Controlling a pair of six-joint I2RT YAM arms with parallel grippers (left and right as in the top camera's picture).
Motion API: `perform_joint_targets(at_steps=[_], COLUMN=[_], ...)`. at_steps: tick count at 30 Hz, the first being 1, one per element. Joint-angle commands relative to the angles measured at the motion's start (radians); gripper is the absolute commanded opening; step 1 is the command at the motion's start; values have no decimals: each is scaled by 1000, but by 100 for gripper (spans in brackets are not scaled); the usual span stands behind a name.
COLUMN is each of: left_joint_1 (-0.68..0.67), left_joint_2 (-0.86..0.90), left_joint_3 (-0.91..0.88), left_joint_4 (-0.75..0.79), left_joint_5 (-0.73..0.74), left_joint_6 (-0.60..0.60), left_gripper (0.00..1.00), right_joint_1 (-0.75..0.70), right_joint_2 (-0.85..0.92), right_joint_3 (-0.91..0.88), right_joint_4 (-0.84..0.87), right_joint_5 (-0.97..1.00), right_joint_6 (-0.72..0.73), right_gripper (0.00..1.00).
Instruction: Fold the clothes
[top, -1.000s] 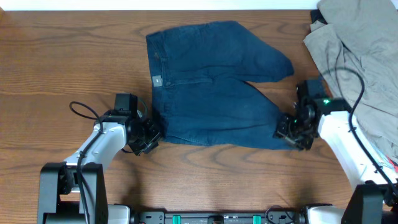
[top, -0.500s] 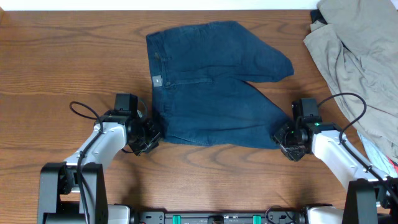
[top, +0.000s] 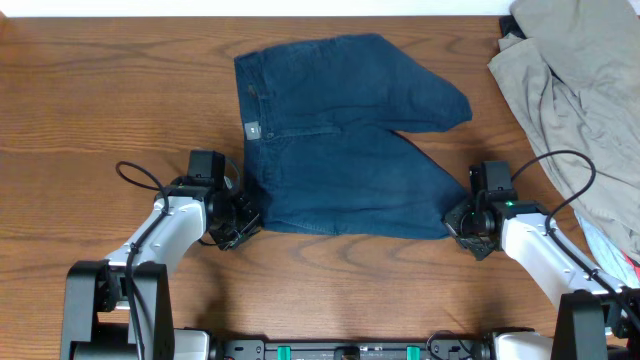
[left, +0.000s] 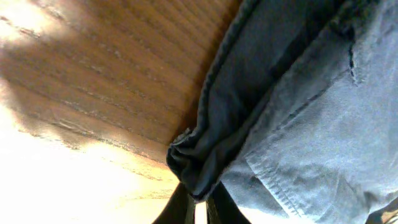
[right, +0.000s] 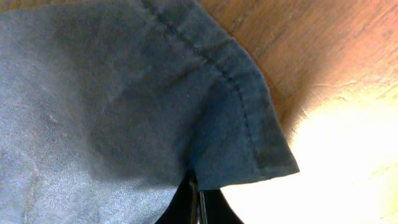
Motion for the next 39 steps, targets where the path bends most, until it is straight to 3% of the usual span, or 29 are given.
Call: perform_joint_targets(at_steps=[1, 5, 11, 15, 23, 28, 32, 39], left_joint_1=[-1, -2, -3, -5, -5, -5, -5, -5], left_joint_2=[9, -9, -147, -318, -710, -895, -953, -909], left_joint_3=[-1, -1, 10, 13, 56, 111, 124, 124], left_joint_4=[-7, -44, -212, -355, -476, -449, -321, -195], left_joint_5=[-49, -20, 57, 53, 54, 53, 32, -309], left_joint_6=[22, 61, 225, 305, 300, 200, 124, -76], left_gripper=[6, 6, 6, 6, 6, 6, 6, 6], right_joint_1=[0, -26, -82, -109, -129, -129, -129, -121], right_joint_2=[33, 15, -99, -195, -323, -335, -321, -278], right_joint_3=[-34, -6, 108, 224, 450, 575, 634, 645], right_joint_4=[6, -32, -149, -286, -502, -501, -441, -158], right_joint_5=[89, 82, 33, 30, 31, 13, 12, 7], right_joint_6=[-108, -216, -397, -494, -650, -831, -861, -861], right_gripper=[1, 1, 1, 1, 1, 1, 1, 1])
